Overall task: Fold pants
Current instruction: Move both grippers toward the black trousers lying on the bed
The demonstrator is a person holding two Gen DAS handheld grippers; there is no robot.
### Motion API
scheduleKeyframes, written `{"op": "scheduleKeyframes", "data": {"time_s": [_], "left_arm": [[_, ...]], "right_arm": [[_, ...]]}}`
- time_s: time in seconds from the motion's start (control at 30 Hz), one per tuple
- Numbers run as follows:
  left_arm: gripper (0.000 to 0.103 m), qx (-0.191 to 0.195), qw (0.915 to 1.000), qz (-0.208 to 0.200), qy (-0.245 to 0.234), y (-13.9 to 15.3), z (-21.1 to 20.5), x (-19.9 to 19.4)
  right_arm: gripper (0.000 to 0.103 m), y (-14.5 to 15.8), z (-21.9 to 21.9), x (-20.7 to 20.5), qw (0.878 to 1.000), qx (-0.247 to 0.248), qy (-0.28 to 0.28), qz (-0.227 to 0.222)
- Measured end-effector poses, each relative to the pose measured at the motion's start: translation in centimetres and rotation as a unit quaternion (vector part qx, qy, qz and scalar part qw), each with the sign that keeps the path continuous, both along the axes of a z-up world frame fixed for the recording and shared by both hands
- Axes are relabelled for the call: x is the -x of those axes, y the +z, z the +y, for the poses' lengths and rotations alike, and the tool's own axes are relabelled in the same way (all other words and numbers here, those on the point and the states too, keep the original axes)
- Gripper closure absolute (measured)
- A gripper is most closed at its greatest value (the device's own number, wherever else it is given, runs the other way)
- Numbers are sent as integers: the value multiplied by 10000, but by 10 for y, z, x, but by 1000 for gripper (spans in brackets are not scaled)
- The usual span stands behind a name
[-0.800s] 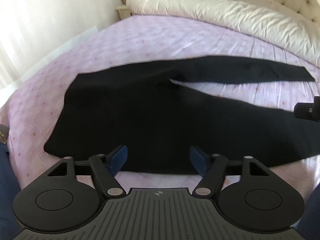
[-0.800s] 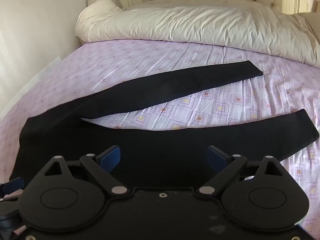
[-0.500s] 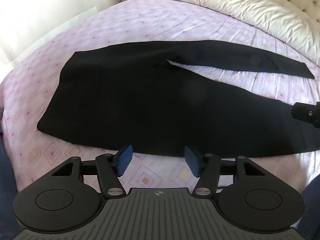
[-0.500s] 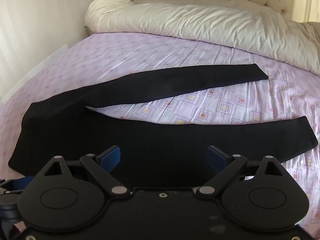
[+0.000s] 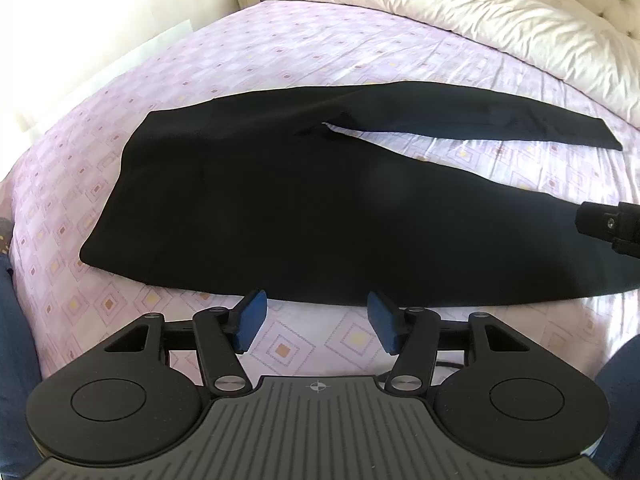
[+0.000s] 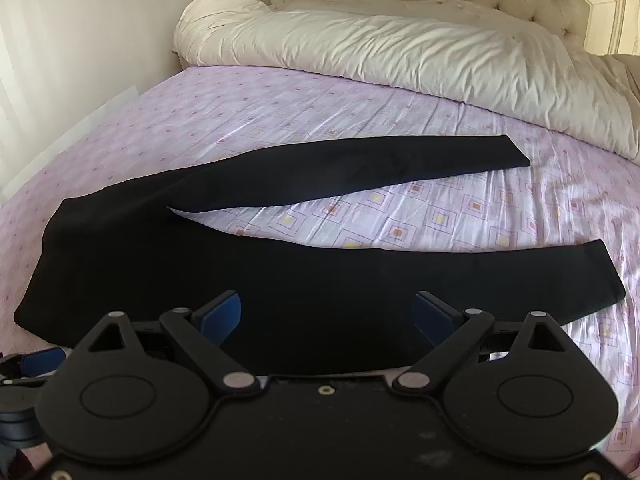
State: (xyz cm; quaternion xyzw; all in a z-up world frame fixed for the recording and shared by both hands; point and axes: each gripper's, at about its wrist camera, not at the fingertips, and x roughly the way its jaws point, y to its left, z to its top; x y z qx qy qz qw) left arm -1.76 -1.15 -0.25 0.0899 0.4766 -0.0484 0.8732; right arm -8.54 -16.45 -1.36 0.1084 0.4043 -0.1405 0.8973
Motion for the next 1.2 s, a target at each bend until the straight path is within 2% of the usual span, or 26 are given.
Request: {"op": "scheduleKeyframes", "data": {"time_s": [0.27,1.2], "left_arm": [[49,34,10000,15,-56,1,-7,1],[49,42,9997,186,-139,-9,-2,-7]], "right_arm": [[4,-5,-2,1,9998,-87,-178,95],[4,-14,-5,-5,9988,-66,-116,474]]}}
